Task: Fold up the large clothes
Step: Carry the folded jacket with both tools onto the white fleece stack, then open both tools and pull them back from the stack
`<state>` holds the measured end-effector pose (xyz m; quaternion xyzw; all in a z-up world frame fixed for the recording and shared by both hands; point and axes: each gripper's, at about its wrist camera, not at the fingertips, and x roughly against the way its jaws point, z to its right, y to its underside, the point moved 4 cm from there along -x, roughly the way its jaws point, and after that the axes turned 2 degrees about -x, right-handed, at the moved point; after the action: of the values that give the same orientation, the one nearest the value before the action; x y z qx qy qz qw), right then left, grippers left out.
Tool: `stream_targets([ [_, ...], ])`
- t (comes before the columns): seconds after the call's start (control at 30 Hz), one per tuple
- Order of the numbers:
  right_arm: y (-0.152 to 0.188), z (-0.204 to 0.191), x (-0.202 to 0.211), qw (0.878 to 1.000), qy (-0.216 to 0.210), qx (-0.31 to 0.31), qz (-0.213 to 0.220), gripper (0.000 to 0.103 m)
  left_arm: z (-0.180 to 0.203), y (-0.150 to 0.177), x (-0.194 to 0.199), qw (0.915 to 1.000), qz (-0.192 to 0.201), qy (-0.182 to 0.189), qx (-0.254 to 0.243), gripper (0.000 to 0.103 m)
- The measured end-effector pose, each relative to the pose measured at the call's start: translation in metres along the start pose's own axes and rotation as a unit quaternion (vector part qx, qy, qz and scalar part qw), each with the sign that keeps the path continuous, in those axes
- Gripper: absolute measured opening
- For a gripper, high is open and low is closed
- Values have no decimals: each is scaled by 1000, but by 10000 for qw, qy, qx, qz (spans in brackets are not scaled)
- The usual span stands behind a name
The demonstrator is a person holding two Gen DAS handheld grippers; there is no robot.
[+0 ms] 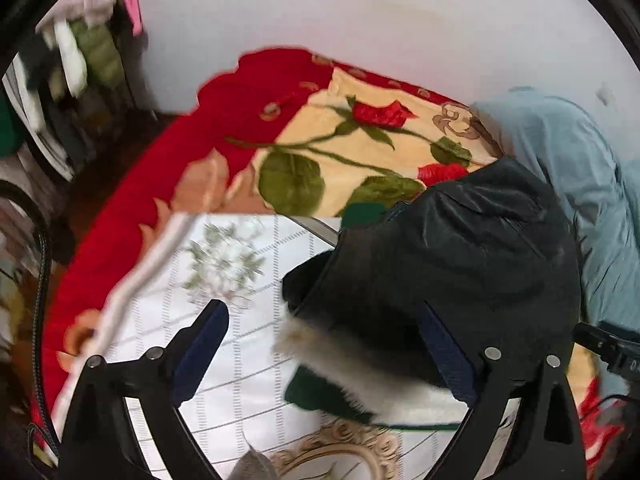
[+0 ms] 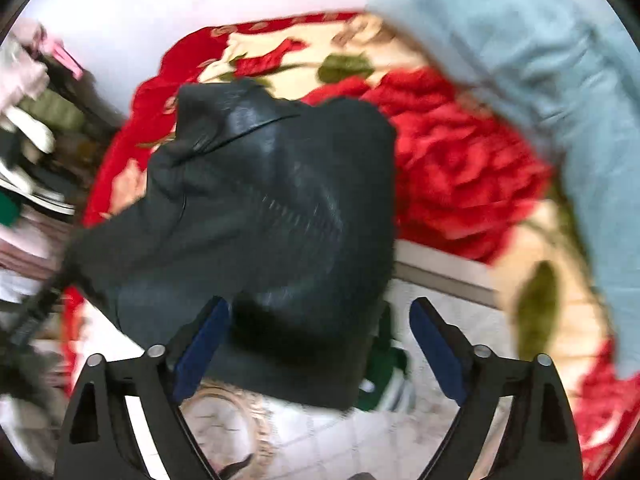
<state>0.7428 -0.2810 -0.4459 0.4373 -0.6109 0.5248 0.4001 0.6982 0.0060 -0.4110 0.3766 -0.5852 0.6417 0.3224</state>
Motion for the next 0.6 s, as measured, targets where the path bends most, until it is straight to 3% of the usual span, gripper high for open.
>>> stream_targets([
  [0.07, 16, -13, 26, 9987, 461, 111, 211, 97, 5, 4, 24, 9993, 152, -225, -240, 100],
  [0.17, 43, -29, 62, 9960, 812, 113, 363, 103, 10, 11, 65, 9977, 371, -279, -491, 101],
  [0.4, 106, -52, 172, 9911, 1009, -318, 807, 103, 11, 25, 163, 9955, 571, -33, -762, 102],
  [0.6, 162, -65, 287, 9783, 1367, -566, 1451, 103, 9, 42, 253, 9914, 847, 126, -989, 102],
])
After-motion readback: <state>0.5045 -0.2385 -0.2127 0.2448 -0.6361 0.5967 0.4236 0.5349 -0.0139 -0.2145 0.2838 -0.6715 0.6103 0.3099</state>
